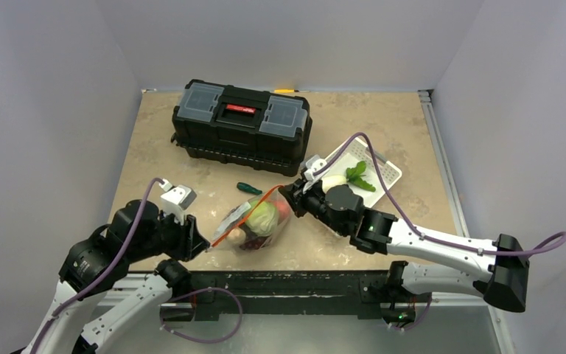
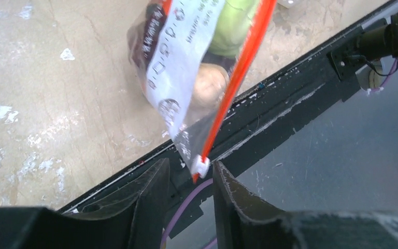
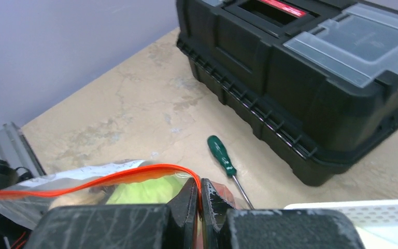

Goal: Place the food in the zip-top bag and seal the zipper
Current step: Zip the zipper food storage bag at the center of the board, then place the zipper food storage bag at the center of the board.

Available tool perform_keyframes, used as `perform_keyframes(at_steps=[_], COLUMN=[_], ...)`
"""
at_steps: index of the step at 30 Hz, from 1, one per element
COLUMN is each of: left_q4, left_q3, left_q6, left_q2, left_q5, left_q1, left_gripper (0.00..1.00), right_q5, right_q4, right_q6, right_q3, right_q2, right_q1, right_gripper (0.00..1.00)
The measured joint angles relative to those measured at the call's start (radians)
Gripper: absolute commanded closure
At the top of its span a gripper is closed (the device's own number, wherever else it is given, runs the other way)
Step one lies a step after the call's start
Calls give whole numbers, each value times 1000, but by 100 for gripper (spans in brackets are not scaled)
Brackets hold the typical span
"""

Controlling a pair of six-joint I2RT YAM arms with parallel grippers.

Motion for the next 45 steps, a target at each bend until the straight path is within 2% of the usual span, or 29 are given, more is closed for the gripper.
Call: perform_keyframes(at_steps=[5,8,14,18,23,30,34,39,42,45], left_q4=[-22,-26,-23,-15,-19,-48,-55,-54,-53,-53], left_q3=[50,122,266,309,315,313,298,281,267,256], left_q6=[-5,-2,4,3,-3,-41,-52,-53,-53,-55], left_q2=[-15,-63,-195,-246,-260,-267,-298,-305,-305,-305], left_q5=[-100,-203,-372,-406,-400,-384,-375,-369,-362,-355], left_q1=[0,0,0,0,0,0,0,0,0,0], left_gripper=[27,16,15,15,15,15,15,15,15,15], right_q5=[-113,-220,-397,-412,-293,-66,13,20,23,24], right_q4=[10,-37,-114,-137,-170,-175,-192,-192,-192,-200], right_q6=[-13,-2,45,94,134,206,209,208,201,186], right_q3=[1,31,166,277,426,464,464,463,463,466], right_q2=[-17,-23,47,161,361,614,705,723,723,723], right_q1=[8,26,156,172,125,-76,-100,-90,-89,-89], right_gripper=[100,100,100,100,100,100,100,100,86,62])
